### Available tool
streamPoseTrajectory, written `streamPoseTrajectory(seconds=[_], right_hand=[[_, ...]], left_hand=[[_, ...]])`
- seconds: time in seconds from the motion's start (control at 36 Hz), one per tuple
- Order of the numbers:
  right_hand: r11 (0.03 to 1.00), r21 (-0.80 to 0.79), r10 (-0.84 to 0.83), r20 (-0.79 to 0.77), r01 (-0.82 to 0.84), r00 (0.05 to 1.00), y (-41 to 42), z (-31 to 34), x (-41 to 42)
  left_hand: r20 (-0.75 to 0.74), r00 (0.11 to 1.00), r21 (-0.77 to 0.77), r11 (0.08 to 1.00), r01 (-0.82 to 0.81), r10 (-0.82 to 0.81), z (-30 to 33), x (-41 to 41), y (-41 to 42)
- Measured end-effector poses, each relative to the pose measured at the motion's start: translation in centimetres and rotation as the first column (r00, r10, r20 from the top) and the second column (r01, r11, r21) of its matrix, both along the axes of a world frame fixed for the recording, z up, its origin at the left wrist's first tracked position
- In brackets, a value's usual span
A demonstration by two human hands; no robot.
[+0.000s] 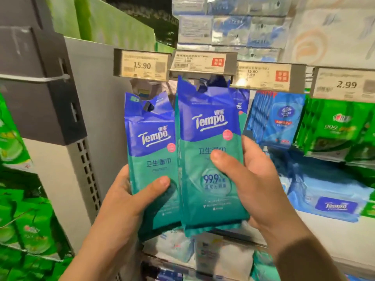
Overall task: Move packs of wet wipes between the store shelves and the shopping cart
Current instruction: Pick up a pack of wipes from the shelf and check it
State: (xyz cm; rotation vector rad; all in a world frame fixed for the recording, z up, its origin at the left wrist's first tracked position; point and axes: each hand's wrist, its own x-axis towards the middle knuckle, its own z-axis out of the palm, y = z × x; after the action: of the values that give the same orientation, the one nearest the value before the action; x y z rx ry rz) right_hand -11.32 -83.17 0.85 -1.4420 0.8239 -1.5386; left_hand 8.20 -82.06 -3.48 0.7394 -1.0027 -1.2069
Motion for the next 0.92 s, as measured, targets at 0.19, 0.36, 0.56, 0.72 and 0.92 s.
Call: streamPoseTrajectory(seconds=[0.19, 0.36, 0.56, 0.72, 0.92], right_hand=[[0.998, -0.046, 0.034, 0.041, -0.032, 0.999, -2.4, 1.6, -0.1], [0.993, 0.032, -0.117, 0.063, 0.115, 0.991, -4.5, 0.5, -0.2], [0.975, 0.082, -0.207, 0.018, 0.205, 0.978, -6.0, -2.8, -0.4], [0.988, -0.129, -0.095, -0.038, 0.089, 0.995, -4.7, -2.8, -1.0], [0.972, -0.205, -0.132, -0.067, 0.116, 0.989, -5.5, 0.0, -0.6]], left_hand=[[0.054, 0.998, 0.008, 0.999, -0.042, 0.042, -0.2, 0.6, -0.7], [0.089, 0.991, -0.005, 0.995, -0.095, 0.095, -0.7, 1.0, -1.3], [0.072, 0.995, 0.024, 0.997, -0.072, 0.07, -1.1, 0.7, -1.6], [0.059, 0.996, 0.022, 0.998, -0.063, 0.062, -1.0, 0.7, -1.9], [0.022, 0.997, -0.004, 0.997, -0.079, 0.079, 0.0, 0.6, -2.2]])
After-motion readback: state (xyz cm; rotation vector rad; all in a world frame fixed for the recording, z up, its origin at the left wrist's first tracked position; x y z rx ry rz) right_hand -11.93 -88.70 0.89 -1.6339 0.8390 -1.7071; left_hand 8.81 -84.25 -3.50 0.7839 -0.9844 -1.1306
